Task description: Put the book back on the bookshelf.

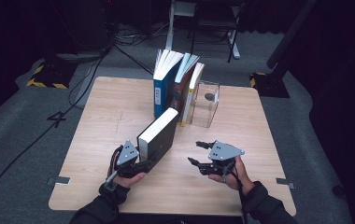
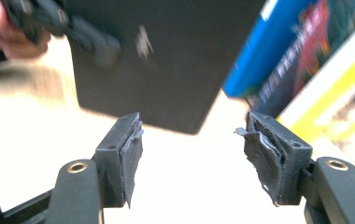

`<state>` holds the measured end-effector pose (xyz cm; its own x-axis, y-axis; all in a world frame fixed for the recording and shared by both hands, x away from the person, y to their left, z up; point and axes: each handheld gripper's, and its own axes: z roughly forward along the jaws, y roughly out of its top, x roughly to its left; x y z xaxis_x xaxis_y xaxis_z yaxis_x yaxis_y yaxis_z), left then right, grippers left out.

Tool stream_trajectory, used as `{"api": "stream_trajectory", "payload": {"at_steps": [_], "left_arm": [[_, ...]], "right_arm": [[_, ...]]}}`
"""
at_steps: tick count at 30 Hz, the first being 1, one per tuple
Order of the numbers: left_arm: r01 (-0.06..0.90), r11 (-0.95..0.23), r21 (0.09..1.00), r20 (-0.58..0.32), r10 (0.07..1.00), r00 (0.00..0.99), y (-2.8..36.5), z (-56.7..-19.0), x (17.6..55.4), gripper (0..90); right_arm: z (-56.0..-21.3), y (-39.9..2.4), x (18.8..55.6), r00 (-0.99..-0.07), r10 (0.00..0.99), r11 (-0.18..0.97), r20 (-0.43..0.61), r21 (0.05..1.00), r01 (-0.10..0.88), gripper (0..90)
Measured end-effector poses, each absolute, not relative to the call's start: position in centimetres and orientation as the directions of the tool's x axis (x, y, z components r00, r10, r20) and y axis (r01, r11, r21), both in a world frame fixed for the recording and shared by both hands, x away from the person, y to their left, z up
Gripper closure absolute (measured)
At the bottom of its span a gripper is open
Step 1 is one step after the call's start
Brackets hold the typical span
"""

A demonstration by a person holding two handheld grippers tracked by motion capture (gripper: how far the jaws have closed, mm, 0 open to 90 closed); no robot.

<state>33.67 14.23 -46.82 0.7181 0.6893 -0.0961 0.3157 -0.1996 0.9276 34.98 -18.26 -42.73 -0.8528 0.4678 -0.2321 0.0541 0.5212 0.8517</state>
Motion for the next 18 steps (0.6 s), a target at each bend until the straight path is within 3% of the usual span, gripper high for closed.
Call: {"api": "stream_trajectory", "payload": {"at_steps": [8, 18], "left_arm": [[0.305, -0.227, 0.925, -0.114, 0.599, 0.793, 11.5, -46.8, 33.7, 47.1], [0.27, -0.28, 0.921, -0.126, 0.441, 0.889, 7.4, -46.7, 33.0, 46.8]], "right_arm": [[-43.6, -22.3, 35.2, -0.816, 0.518, 0.574, -0.257, 0.811, 0.11, 36.2], [-44.6, -27.5, 35.1, -0.804, 0.562, 0.542, -0.194, 0.82, 0.181, 34.5]]}}
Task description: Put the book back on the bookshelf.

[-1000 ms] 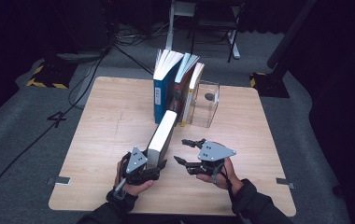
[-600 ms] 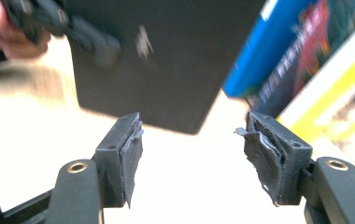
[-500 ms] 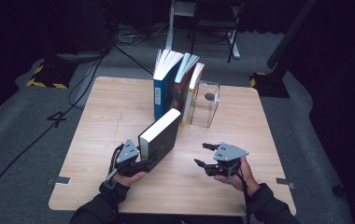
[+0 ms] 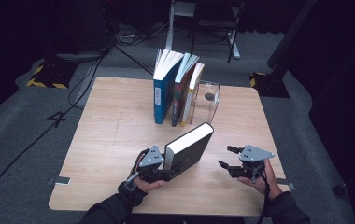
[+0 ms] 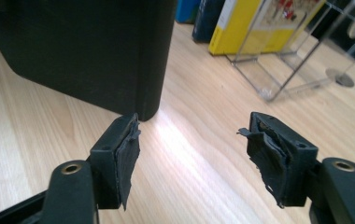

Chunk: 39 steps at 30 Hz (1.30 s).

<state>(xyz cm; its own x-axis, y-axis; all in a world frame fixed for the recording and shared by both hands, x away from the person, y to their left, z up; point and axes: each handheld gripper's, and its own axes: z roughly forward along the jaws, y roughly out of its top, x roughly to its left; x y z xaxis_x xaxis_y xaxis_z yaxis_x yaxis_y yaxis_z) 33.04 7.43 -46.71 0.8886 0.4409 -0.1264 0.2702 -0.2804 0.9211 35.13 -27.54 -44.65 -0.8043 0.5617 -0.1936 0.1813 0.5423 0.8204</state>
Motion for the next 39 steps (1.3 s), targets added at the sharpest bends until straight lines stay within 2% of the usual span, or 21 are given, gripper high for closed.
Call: {"api": "stream_trajectory", "payload": {"at_steps": [3, 6, 15, 21, 24, 35, 36, 39], "left_arm": [[0.263, -0.291, 0.92, -0.13, 0.405, 0.905, 6.9, -46.7, 32.8, 46.8], [0.238, -0.321, 0.917, -0.129, 0.325, 0.937, 6.4, -46.6, 32.4, 46.9], [0.252, -0.327, 0.911, -0.166, 0.27, 0.949, 6.6, -46.7, 32.6, 46.6], [0.252, -0.334, 0.908, -0.17, 0.257, 0.951, 6.8, -46.6, 32.6, 46.2], [0.243, -0.339, 0.909, -0.158, 0.258, 0.953, 6.8, -46.6, 32.5, 46.3], [0.23, -0.379, 0.896, -0.129, 0.274, 0.953, 6.7, -47.0, 32.4, 45.5], [0.217, -0.407, 0.887, -0.103, 0.285, 0.953, 6.7, -47.2, 32.4, 43.9], [0.234, -0.418, 0.878, -0.112, 0.296, 0.949, 6.8, -47.4, 32.6, 38.6]], "right_arm": [[-44.8, -28.0, 35.0, -0.815, 0.55, 0.535, -0.18, 0.826, 0.178, 34.2], [-44.8, -28.3, 34.5, -0.842, 0.514, 0.533, -0.164, 0.83, 0.164, 33.9], [-44.8, -27.1, 34.2, -0.886, 0.438, 0.537, -0.153, 0.835, 0.121, 32.2], [-44.9, -26.9, 34.6, -0.908, 0.405, 0.519, -0.104, 0.844, 0.135, 29.8], [-44.8, -26.9, 34.5, -0.919, 0.383, 0.51, -0.09, 0.851, 0.128, 32.6], [-45.0, -24.2, 34.4, -0.941, 0.327, 0.521, -0.084, 0.847, 0.105, 32.5], [-45.1, -23.7, 34.3, -0.944, 0.316, 0.53, -0.1, 0.843, 0.088, 31.9], [-45.1, -23.6, 34.2, -0.945, 0.311, 0.532, -0.104, 0.843, 0.083, 31.9]]}}
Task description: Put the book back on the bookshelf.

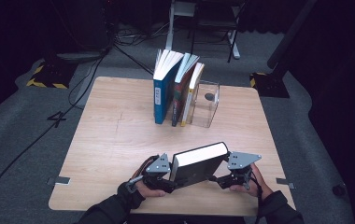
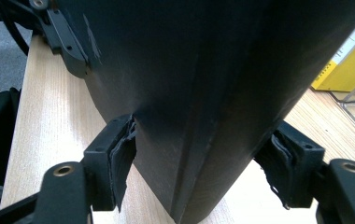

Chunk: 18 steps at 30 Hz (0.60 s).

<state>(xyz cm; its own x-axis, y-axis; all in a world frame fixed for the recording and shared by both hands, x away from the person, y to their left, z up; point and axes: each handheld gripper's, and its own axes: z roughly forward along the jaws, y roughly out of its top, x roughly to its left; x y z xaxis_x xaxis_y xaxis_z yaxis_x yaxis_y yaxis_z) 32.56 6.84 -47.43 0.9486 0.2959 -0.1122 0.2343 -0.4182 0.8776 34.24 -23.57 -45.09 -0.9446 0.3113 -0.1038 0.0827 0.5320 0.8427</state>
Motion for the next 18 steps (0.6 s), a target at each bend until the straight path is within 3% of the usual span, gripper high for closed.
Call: {"api": "stream_trajectory", "payload": {"at_steps": [10, 18], "left_arm": [[0.154, -0.523, 0.838, 0.031, 0.328, 0.944, 7.4, -47.2, 32.4, 28.2], [0.174, -0.569, 0.804, 0.051, 0.358, 0.932, 7.5, -47.9, 32.8, 24.8]], "right_arm": [[-44.7, -24.2, 33.9, -0.95, 0.291, 0.542, -0.108, 0.837, 0.071, 39.1], [-42.3, -24.7, 33.1, -0.948, 0.281, 0.507, -0.149, 0.862, 0.015, 40.0]]}}
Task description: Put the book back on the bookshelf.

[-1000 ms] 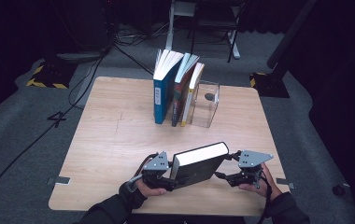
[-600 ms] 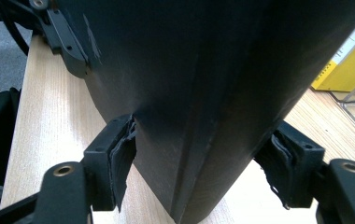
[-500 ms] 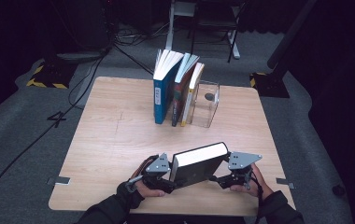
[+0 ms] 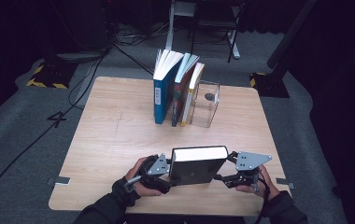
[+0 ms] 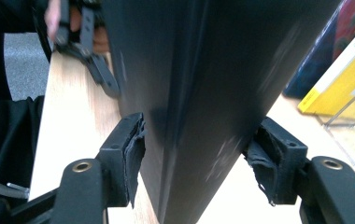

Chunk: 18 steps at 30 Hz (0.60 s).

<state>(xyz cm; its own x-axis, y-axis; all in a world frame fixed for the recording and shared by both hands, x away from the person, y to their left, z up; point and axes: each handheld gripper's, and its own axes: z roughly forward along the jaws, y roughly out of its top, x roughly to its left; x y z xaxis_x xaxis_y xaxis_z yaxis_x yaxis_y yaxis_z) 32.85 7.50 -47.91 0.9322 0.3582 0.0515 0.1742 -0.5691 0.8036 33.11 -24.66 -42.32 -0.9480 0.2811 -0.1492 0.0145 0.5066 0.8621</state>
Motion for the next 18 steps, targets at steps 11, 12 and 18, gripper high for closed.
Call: {"api": "stream_trajectory", "payload": {"at_steps": [11, 12, 18], "left_arm": [[0.199, -0.566, 0.8, 0.084, 0.434, 0.897, 6.8, -48.2, 33.3, 19.2], [0.204, -0.563, 0.8, 0.086, 0.445, 0.891, 6.8, -48.2, 33.3, 19.2], [0.227, -0.542, 0.809, 0.076, 0.48, 0.874, 6.7, -48.4, 33.9, 19.3]], "right_arm": [[-38.9, -24.4, 32.2, -0.934, 0.306, 0.445, -0.184, 0.895, -0.031, 42.6], [-38.9, -24.3, 32.2, -0.933, 0.308, 0.45, -0.187, 0.893, -0.03, 43.0], [-38.4, -23.8, 31.9, -0.93, 0.324, 0.455, -0.173, 0.891, -0.007, 44.6]]}}
